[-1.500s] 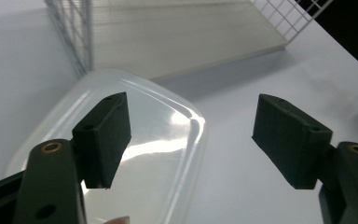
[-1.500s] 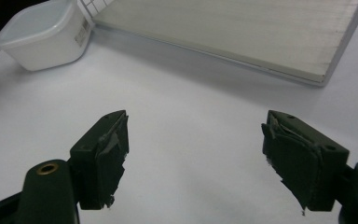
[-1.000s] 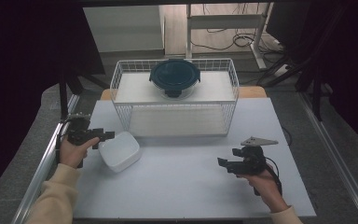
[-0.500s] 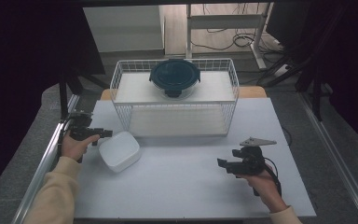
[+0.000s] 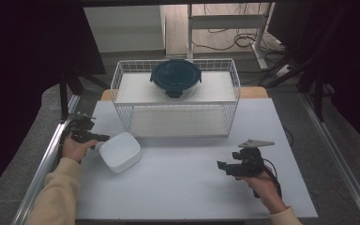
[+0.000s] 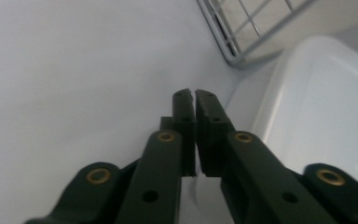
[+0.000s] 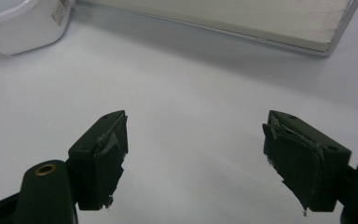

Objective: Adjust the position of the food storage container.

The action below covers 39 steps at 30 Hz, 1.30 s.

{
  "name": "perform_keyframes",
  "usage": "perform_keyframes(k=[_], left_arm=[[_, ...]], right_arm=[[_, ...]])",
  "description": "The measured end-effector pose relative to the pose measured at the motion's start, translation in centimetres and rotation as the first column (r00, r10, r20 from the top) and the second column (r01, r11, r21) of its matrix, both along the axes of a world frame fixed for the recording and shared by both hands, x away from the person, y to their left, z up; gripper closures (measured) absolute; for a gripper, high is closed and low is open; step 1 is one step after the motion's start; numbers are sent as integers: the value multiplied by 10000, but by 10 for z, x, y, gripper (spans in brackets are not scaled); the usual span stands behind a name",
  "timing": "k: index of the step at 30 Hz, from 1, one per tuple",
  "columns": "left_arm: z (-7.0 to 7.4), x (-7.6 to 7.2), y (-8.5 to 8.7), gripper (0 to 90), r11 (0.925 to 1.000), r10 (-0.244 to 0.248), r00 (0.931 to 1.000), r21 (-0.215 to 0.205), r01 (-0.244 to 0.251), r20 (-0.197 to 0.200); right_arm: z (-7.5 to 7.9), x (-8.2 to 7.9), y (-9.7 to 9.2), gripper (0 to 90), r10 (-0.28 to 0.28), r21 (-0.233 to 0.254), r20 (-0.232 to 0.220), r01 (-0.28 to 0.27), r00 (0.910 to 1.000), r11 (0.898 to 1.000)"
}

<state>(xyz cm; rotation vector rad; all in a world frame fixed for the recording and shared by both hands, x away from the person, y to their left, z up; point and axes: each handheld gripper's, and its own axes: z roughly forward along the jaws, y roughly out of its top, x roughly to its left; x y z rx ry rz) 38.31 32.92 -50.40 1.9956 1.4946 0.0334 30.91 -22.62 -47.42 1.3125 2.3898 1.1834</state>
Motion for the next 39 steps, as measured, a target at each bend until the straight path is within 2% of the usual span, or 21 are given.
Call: perform_keyframes(k=[1, 2, 4, 6, 9, 13, 21, 25, 30, 33, 37, 39], left_arm=[[0, 0, -2, 900, 9999, -114, 9999, 5, 114, -17], [2, -2, -4, 900, 9993, -266, 9996, 264, 267, -32], [2, -3, -6, 900, 9987, -358, 9993, 353, 361, -89], [2, -6, -10, 900, 9982, -446, 9989, 393, 451, -134], [-2, -11, -15, 900, 9977, -637, 9977, 216, 642, -239], [-4, -22, -23, 900, 9954, -850, 9959, 423, 863, -324], [-1, -43, -33, 900, 9910, -1316, 9904, 182, 1325, -427], [0, -50, -39, 900, 9901, -1381, 9891, 190, 1392, -513], [-1, -59, -48, 900, 9865, -1635, 9845, -71, 1634, -639], [-1, -65, -55, 900, 9863, -1649, 9841, -76, 1647, -666], [-1, -72, -66, 900, 9817, -1904, 9797, -131, 1900, -630], [-1, -74, -72, 900, 9783, -2065, 9766, -322, 2049, -601]], right_arm=[[0, 0, 0, 214, -26, 5, -15, 26, 10000, 10000], [0, 0, -1, 214, -43, -1, -10, 43, 10000, 10000], [0, 0, -1, 214, -123, 31, 14, 123, 9999, 9999], [1, -1, -1, 214, -145, 57, 70, 145, 9999, 9999], [2, -1, 0, 214, -126, 61, 94, 125, 9999, 9999], [2, -2, 2, 214, -214, 79, 161, 213, 9996, 9997], [5, -5, 7, 214, -149, 201, 248, 144, 9996, 9997], [5, -6, 8, 214, -87, 227, 216, 82, 9997, 9997], [5, -6, 8, 214, -91, 242, 224, 85, 9997, 9997], [4, -6, 8, 214, -91, 264, 198, 86, 9998, 9996], [4, -6, 9, 214, -62, 273, 188, 57, 9998, 9996], [4, -6, 9, 214, -38, 253, 189, 33, 9998, 9997]])
